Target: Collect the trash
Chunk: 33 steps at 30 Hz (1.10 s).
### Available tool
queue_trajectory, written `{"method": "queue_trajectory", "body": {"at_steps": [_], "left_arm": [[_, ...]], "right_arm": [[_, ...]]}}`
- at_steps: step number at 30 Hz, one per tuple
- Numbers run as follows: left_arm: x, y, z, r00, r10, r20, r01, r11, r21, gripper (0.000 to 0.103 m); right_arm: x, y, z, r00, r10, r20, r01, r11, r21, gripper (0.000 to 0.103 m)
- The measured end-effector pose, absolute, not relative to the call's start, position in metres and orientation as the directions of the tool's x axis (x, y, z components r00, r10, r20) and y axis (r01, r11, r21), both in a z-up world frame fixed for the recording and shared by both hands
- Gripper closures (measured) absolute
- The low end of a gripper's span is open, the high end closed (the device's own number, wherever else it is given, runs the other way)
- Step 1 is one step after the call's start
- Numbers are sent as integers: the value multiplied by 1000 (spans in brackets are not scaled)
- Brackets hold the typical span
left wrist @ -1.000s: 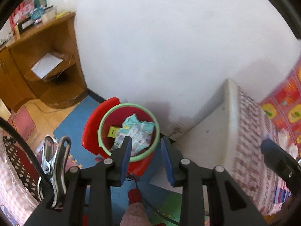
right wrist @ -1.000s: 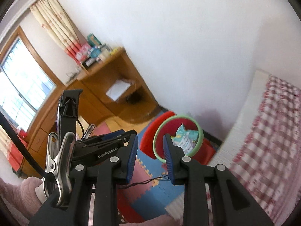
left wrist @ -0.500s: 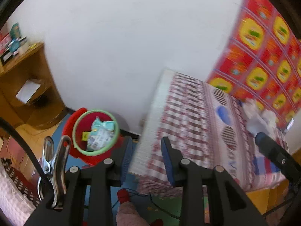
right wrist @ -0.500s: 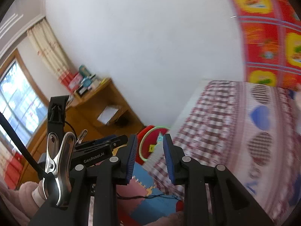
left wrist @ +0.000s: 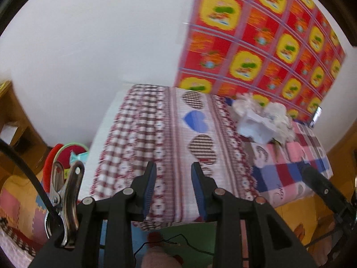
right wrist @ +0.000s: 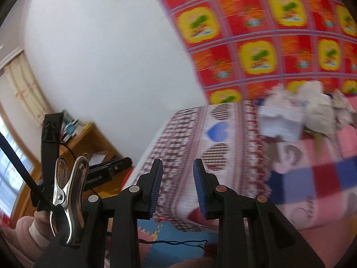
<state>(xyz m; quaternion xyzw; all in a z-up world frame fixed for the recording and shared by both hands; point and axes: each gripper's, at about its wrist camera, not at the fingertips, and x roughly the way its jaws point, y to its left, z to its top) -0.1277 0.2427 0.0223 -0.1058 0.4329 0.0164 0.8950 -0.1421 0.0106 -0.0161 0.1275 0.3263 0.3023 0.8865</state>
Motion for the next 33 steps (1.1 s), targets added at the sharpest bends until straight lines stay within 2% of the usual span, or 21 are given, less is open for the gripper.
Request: {"method": "queue_trajectory", "body": {"at_steps": [7,12,23,33], "left_arm": [[-88,203,19,623,-119,-773,-18,986,-167,70],[-52,181,9,615,-150,-774,50,987,-151,70],[20,145,-20,572,-229,-788,181,972,-151,70],[62,97,-56,508,-260,-821,226,960,-164,70]], "right_arm": [[-131,-45,-24,686,501,-528,-308,857,414,73],[-110,-69,-29,716,407,-567,-233,905,356,73],[-54,-87,-56,730,271,-627,-108,952,286,72],[-4,-98,-91,668,234,-706,-86,967,239,72]]}}
